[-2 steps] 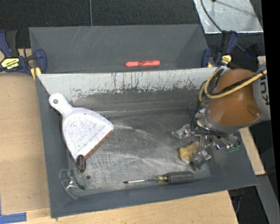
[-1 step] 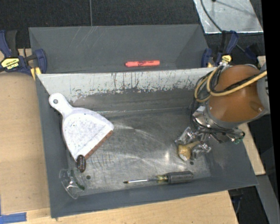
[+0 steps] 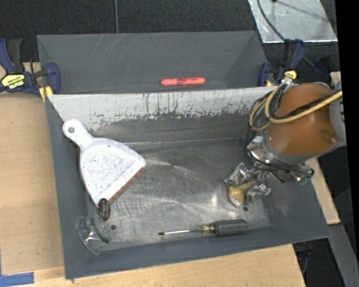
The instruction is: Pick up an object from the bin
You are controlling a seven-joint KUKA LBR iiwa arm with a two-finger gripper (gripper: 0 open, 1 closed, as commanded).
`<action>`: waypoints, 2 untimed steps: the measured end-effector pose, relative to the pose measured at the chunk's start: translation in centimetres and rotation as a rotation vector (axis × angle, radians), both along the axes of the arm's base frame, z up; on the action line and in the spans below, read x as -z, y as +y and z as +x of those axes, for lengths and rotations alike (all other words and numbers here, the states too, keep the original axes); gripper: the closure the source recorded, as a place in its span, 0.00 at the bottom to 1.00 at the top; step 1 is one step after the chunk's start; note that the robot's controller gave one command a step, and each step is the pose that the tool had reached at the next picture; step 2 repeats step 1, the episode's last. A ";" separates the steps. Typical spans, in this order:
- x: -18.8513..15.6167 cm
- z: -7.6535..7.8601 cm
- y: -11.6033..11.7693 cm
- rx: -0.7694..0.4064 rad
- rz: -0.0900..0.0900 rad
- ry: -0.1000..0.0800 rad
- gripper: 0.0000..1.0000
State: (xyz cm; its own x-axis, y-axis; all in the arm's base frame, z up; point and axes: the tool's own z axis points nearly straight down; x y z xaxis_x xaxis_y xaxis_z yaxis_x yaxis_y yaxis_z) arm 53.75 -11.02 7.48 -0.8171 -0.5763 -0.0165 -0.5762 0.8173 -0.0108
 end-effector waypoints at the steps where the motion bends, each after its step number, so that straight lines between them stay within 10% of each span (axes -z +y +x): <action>1: -0.3 -0.1 0.0 0.000 0.000 0.008 1.00; 2: -0.3 -0.1 0.0 0.000 0.000 0.008 1.00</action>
Offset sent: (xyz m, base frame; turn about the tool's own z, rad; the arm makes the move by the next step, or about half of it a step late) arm 0.0003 0.0000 0.0438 0.0001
